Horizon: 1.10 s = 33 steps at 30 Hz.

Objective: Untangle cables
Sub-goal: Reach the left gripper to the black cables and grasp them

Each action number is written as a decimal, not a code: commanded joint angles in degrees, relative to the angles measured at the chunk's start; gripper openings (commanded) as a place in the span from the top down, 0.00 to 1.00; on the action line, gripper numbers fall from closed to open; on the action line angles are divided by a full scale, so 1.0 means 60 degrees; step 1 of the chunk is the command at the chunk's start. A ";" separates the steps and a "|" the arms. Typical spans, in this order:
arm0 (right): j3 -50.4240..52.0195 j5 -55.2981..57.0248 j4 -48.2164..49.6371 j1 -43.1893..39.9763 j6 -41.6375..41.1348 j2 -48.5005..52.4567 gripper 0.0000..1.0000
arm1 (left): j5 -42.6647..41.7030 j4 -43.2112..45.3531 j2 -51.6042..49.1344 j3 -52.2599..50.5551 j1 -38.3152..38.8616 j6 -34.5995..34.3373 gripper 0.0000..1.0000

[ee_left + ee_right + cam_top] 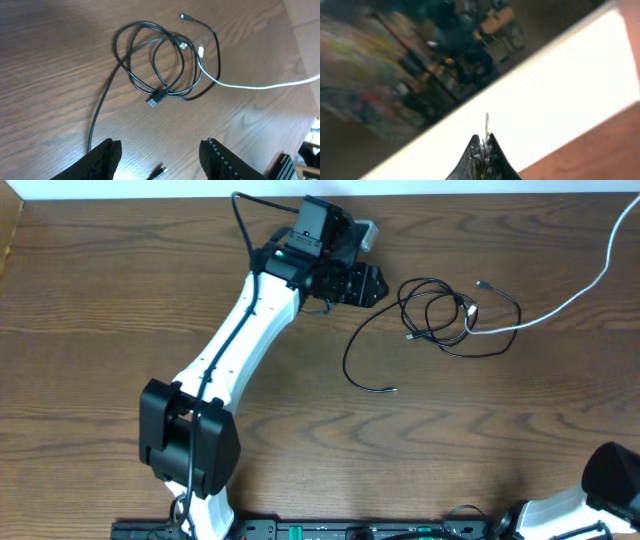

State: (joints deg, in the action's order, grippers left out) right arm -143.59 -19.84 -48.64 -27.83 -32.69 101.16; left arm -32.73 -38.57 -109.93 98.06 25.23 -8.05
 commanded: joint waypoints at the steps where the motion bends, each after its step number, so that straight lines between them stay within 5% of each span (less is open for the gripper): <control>1: -0.0047 0.0149 -0.0259 0.0015 0.0863 0.0608 0.99 | -0.0117 -0.0018 -0.0339 -0.0058 0.0146 0.0273 0.44; 6: -0.0047 -0.1519 -0.0980 0.0437 0.1450 0.1410 0.99 | -0.0117 0.0018 -0.0361 -0.0058 0.0178 0.0273 0.45; 18: -0.0047 -0.1333 -0.1843 0.2149 0.1923 0.2364 0.99 | -0.0117 0.0863 -0.0583 -0.0058 0.0612 0.0080 0.44; 33: -0.0047 -0.0674 -0.3198 0.2149 0.1829 0.2357 0.99 | 0.0718 0.5716 -0.3238 -0.0058 0.2532 -0.5136 0.50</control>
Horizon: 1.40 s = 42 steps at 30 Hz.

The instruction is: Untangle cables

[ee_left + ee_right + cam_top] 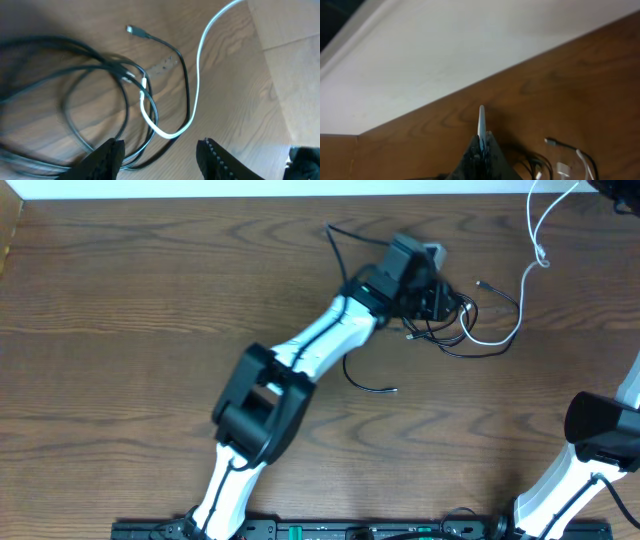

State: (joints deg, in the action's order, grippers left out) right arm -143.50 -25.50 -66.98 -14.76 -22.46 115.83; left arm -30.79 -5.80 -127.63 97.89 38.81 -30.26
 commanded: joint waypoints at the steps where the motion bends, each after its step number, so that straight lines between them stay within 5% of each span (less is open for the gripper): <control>1: -0.0062 0.0270 -0.0211 -0.0029 0.0153 -0.0087 0.99 | 0.0714 0.0313 -0.0390 -0.0029 0.0397 -0.1712 0.50; 11: -0.0062 0.0459 -0.0565 -0.0022 0.0262 -0.0087 0.99 | 0.3767 0.0474 -0.0772 -0.0029 0.1439 -0.2014 0.54; 17: -0.0062 0.0477 -0.0627 -0.0018 0.0262 -0.0087 0.99 | 0.4076 0.0623 -0.0936 -0.0029 0.1730 -0.1027 0.60; 36: -0.0062 0.0976 -0.0769 0.0477 0.0328 -0.0087 0.99 | 0.4608 0.0834 -0.1512 -0.0029 0.1840 -0.0947 0.61; 42: -0.0062 0.0980 -0.1002 0.0481 0.0328 -0.0087 0.99 | 0.4827 0.0656 -0.1588 -0.0029 0.1829 -0.0882 0.79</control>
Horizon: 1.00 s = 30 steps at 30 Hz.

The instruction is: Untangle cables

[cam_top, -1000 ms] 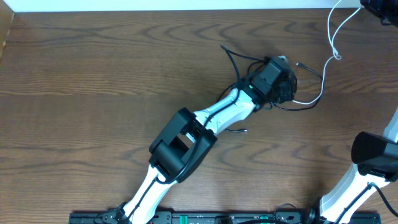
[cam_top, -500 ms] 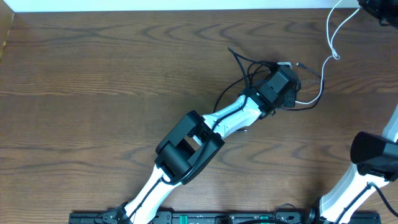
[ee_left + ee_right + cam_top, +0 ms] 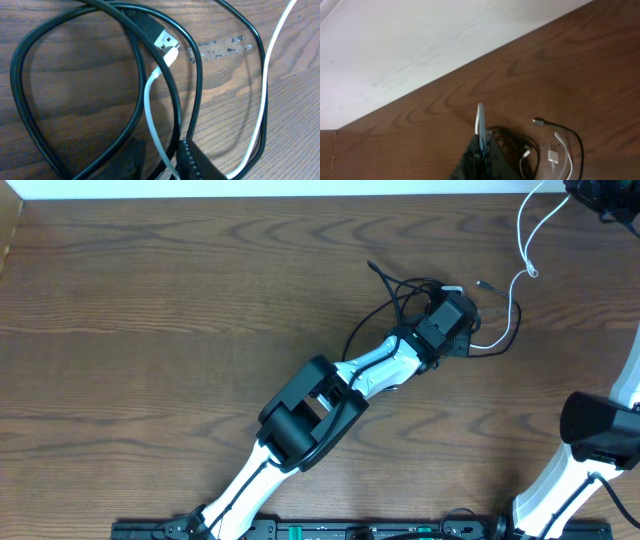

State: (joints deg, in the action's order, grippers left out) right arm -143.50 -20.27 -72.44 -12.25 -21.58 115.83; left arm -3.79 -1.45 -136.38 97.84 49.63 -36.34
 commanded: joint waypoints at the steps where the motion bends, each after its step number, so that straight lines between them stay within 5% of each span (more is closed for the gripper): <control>1: -0.0062 0.0109 -0.0117 0.0062 0.0182 -0.0087 0.99 | 0.0342 -0.0102 -0.0127 -0.0022 0.0025 0.0127 0.80; 6: -0.0062 0.0113 -0.0284 0.0058 0.0386 -0.0087 0.99 | 0.0539 -0.0353 -0.0127 -0.0022 -0.0022 0.0127 0.92; 12: -0.0055 0.0131 -0.0648 0.0058 0.0943 -0.0084 0.98 | 0.0448 -0.1847 0.0229 -0.0018 -0.0565 0.0339 0.93; 21: 0.0295 0.0106 -0.1089 0.0324 0.1960 -0.0066 0.98 | -0.0747 -0.5890 0.3359 -0.0018 -0.2091 0.2838 0.92; 30: 0.1071 -0.0040 -0.0783 0.1388 0.3311 -0.0066 0.99 | -0.1741 -0.6699 0.5770 -0.0018 -0.2441 0.3869 0.92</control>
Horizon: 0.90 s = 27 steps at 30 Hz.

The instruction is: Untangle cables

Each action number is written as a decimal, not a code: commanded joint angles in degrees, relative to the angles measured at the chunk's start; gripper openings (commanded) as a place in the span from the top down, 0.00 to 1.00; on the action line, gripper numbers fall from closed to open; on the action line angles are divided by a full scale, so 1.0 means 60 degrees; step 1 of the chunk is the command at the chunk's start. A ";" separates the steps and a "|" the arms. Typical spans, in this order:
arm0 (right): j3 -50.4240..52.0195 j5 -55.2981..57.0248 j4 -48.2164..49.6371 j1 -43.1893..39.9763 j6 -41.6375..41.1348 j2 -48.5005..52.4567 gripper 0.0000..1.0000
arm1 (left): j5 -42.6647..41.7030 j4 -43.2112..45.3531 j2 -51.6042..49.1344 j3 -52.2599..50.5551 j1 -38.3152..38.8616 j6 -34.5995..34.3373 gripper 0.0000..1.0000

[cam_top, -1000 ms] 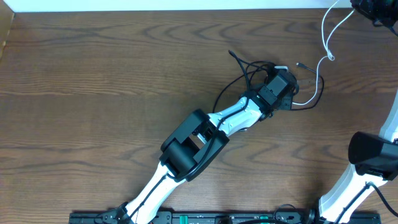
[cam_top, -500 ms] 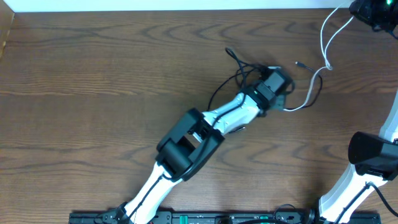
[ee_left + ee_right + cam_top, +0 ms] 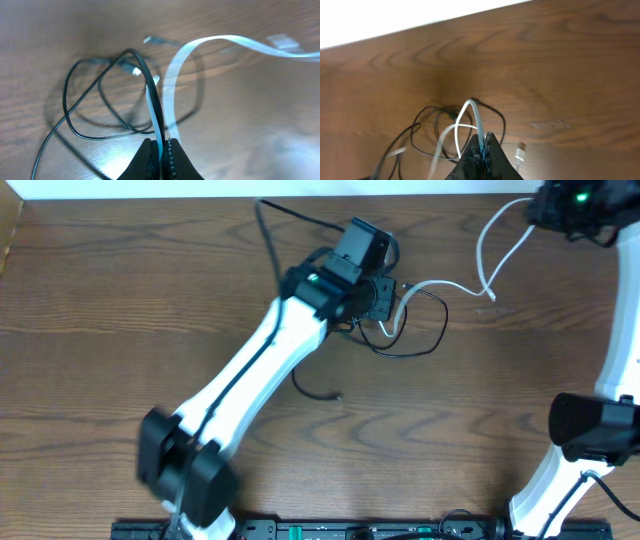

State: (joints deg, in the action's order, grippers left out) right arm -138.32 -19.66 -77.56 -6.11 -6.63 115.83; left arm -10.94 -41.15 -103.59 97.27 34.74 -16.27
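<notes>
A black cable (image 3: pixel 428 338) lies in loops on the wooden table, crossed by a white cable (image 3: pixel 452 282). My left gripper (image 3: pixel 380 297) is shut where the two meet, with the black cable (image 3: pixel 107 117) and the white cable (image 3: pixel 172 82) both running between its fingers. The white cable rises from there and arcs to my right gripper (image 3: pixel 545 207) at the far right, which is shut on the white cable (image 3: pixel 474 112). Its USB plug (image 3: pixel 491 296) hangs low over the table. The black cable's loose end (image 3: pixel 335 395) lies nearer the front.
The wooden table (image 3: pixel 90 360) ends at a white strip (image 3: pixel 150 188) along the far side. The left arm's own lead (image 3: pixel 275 210) curls up behind the wrist. The right arm's base (image 3: pixel 585 425) stands at the right edge.
My left gripper, then open and low over the tangle, is now shut on both cables and sits further left; the tangle has shifted left with it. My right gripper moved slightly left.
First my left gripper was open, left of the tangle, while my right held the white cable off to the right. Then the left was over the tangle, then low on it with cables between its fingers. Now it grips them further left, the white cable arcing between both grippers.
</notes>
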 commanded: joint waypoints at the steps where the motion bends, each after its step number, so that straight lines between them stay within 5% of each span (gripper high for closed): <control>1: 0.0280 -0.0175 0.0073 0.0459 0.0874 -0.0066 0.99 | -0.0608 -0.0058 0.0430 0.0076 0.0044 0.0525 0.93; 9: 0.1177 -0.1220 0.0215 0.0597 0.1100 -0.0066 0.99 | -0.0568 -0.0091 0.0350 0.0073 -0.0120 0.0313 0.92; 27: 0.4022 -0.5326 0.1625 0.1184 0.2386 -0.0066 0.96 | -0.0576 0.1836 0.0138 0.0073 -0.0557 -0.3931 0.93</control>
State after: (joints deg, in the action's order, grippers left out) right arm -115.74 -43.09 -68.64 -0.97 4.01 115.83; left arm -13.89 -31.59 -102.08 97.32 31.55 -33.15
